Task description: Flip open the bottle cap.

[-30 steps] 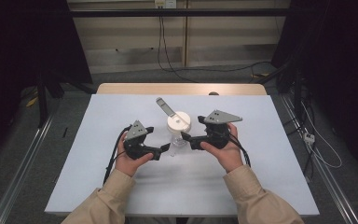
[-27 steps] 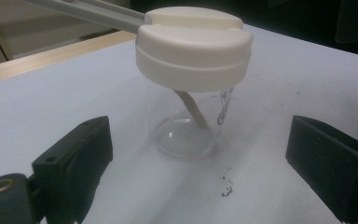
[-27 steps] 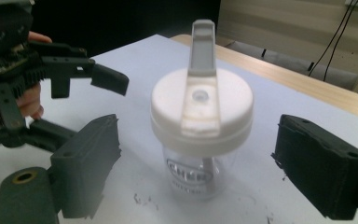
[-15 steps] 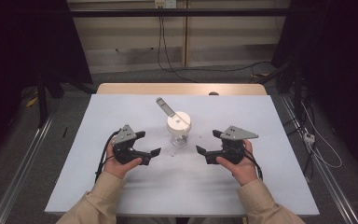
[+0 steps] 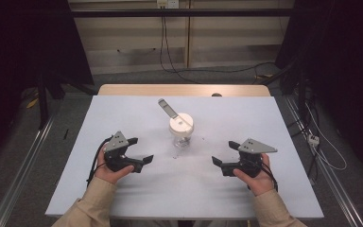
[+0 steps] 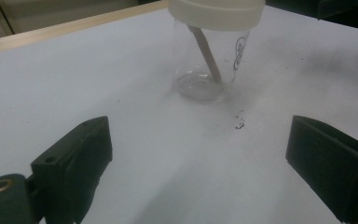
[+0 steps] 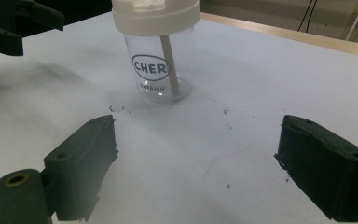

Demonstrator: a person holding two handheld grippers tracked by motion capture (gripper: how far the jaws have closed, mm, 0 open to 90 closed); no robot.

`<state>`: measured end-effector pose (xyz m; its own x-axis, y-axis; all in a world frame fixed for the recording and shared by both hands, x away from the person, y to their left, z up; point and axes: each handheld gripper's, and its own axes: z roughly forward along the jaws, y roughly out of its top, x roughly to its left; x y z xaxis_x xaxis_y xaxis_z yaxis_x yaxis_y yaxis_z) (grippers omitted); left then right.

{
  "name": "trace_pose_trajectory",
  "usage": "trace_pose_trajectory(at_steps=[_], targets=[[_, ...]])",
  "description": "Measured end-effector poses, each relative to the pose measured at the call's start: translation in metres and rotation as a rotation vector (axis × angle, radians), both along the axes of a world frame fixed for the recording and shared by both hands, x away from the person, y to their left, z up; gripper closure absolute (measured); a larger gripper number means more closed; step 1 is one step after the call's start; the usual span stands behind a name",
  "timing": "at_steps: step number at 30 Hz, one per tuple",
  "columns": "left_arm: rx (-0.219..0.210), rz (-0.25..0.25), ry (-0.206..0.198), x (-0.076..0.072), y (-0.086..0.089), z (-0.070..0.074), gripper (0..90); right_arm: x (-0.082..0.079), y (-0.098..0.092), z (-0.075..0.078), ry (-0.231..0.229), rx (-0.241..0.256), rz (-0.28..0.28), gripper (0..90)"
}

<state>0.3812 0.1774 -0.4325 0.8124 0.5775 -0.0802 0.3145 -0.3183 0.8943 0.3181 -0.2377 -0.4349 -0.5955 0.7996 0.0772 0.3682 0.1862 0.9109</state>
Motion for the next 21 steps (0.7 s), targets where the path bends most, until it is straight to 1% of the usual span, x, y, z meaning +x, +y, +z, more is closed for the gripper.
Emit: trace_pose_trajectory(at_steps=[1,3,6,8,10,12,13,15,16,21], targets=[[0.004,0.003,-0.004,0.000,0.002,0.000,6.8,-0.002,-0.001,-0.001,0.007,0.004,-0.005,11.4],[0.003,0.009,0.001,-0.002,0.007,0.000,6.8,-0.004,-0.004,-0.004,0.009,0.002,-0.008,11.4],[0.010,0.019,0.000,-0.004,0.012,-0.001,6.8,-0.007,-0.008,-0.007,0.007,0.000,-0.013,11.5],[0.012,0.016,0.003,-0.005,0.015,-0.002,6.8,-0.009,-0.010,-0.008,0.008,0.001,-0.014,11.5],[0.025,0.018,-0.002,-0.006,0.018,-0.002,6.8,-0.011,-0.012,-0.009,0.011,0.001,-0.018,11.5],[0.018,0.024,0.002,-0.007,0.021,-0.002,6.8,-0.013,-0.014,-0.010,0.013,-0.005,-0.017,11.5],[0.026,0.022,-0.003,-0.008,0.022,-0.002,6.8,-0.014,-0.015,-0.010,0.010,-0.009,-0.019,11.5],[0.028,0.022,-0.001,-0.009,0.024,-0.004,6.8,-0.016,-0.017,-0.011,0.007,-0.007,-0.016,11.5],[0.036,0.022,-0.002,-0.010,0.026,-0.004,6.8,-0.017,-0.018,-0.011,0.005,-0.007,-0.018,11.5],[0.039,0.041,0.003,-0.014,0.034,-0.005,6.9,-0.023,-0.023,-0.011,0.003,-0.014,-0.020,11.5]])
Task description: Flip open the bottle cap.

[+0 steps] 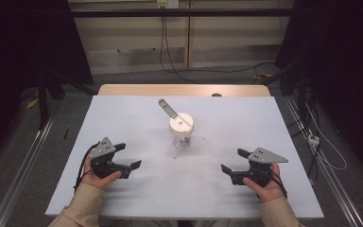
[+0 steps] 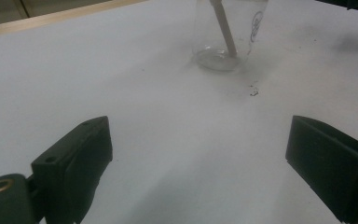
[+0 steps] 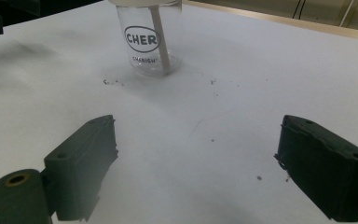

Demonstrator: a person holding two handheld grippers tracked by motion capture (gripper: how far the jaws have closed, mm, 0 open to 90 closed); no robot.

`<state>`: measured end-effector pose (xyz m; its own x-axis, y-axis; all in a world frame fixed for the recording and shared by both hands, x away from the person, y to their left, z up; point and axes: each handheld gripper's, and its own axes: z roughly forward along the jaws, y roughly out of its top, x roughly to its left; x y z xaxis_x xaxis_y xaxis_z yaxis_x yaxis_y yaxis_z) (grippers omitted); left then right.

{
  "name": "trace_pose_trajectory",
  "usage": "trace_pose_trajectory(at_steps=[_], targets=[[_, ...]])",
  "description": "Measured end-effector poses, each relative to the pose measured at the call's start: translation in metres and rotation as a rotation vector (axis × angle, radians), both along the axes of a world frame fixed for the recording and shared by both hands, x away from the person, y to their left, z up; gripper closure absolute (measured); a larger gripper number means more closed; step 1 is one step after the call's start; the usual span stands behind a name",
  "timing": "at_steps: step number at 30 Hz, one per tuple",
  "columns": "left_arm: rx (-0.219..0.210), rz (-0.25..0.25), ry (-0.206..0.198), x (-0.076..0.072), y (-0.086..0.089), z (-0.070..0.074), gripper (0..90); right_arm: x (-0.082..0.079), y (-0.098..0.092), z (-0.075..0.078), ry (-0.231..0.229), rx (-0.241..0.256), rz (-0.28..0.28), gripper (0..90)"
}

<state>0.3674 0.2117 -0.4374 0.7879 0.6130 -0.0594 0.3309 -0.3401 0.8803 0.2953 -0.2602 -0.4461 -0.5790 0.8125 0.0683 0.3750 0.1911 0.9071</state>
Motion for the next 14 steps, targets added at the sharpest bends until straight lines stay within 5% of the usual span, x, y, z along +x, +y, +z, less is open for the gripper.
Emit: trace_pose_trajectory(at_steps=[14], targets=[[0.008,0.033,-0.001,-0.010,0.014,-0.001,6.9,-0.007,-0.014,-0.004,-0.007,-0.001,-0.021,11.4]])
